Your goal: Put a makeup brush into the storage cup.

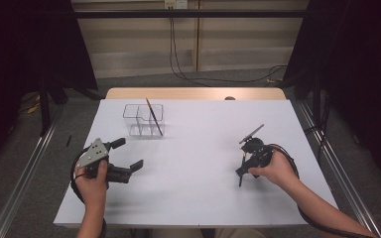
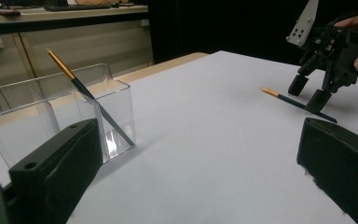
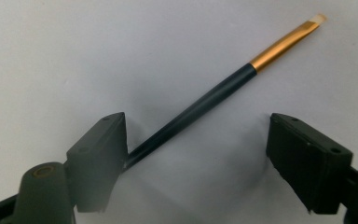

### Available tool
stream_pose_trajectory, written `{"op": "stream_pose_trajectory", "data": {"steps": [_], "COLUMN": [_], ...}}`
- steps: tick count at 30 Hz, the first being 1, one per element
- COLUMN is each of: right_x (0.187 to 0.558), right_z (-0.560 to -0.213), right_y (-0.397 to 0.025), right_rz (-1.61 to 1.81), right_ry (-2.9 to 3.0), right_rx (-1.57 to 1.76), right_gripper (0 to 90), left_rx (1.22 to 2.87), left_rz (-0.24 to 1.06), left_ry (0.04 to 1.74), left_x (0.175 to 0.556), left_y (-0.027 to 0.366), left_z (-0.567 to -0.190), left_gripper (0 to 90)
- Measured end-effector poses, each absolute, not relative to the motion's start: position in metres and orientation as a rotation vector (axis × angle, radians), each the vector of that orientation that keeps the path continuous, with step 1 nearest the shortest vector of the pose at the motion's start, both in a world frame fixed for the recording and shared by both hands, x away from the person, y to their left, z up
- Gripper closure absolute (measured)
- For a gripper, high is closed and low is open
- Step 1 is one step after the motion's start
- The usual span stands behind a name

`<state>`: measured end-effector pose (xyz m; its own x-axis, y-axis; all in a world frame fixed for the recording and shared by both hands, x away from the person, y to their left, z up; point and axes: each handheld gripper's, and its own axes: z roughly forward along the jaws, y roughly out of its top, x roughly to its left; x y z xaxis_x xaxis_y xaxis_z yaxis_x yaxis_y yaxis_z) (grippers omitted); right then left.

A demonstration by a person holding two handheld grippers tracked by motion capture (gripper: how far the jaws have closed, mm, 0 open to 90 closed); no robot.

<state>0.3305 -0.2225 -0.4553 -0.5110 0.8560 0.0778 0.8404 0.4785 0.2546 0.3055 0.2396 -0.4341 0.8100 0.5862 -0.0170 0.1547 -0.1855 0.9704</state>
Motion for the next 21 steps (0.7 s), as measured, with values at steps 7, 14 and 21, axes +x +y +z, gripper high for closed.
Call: {"op": "stream_pose_trajectory", "data": {"steps": [7,14,21], "right_x": [0.3306,0.3295,0.3312], "right_z": [-0.4548,-0.4546,-0.4534], "right_y": [-0.2193,-0.2193,-0.2198], "right_rz": [0.365,0.341,0.325], "right_ry": [2.671,2.681,2.706], "right_rx": [1.468,1.415,1.377], "right_gripper": [24.6,28.9,36.9], "left_rx": [1.741,1.742,1.745], "left_rz": [0.428,0.430,0.433], "left_ry": [0.583,0.584,0.584], "left_x": [0.3062,0.3061,0.3061], "left_y": [0.2408,0.2405,0.2399], "left_z": [-0.4348,-0.4346,-0.4351], "left_gripper": [0.3,0.3,0.3]}}
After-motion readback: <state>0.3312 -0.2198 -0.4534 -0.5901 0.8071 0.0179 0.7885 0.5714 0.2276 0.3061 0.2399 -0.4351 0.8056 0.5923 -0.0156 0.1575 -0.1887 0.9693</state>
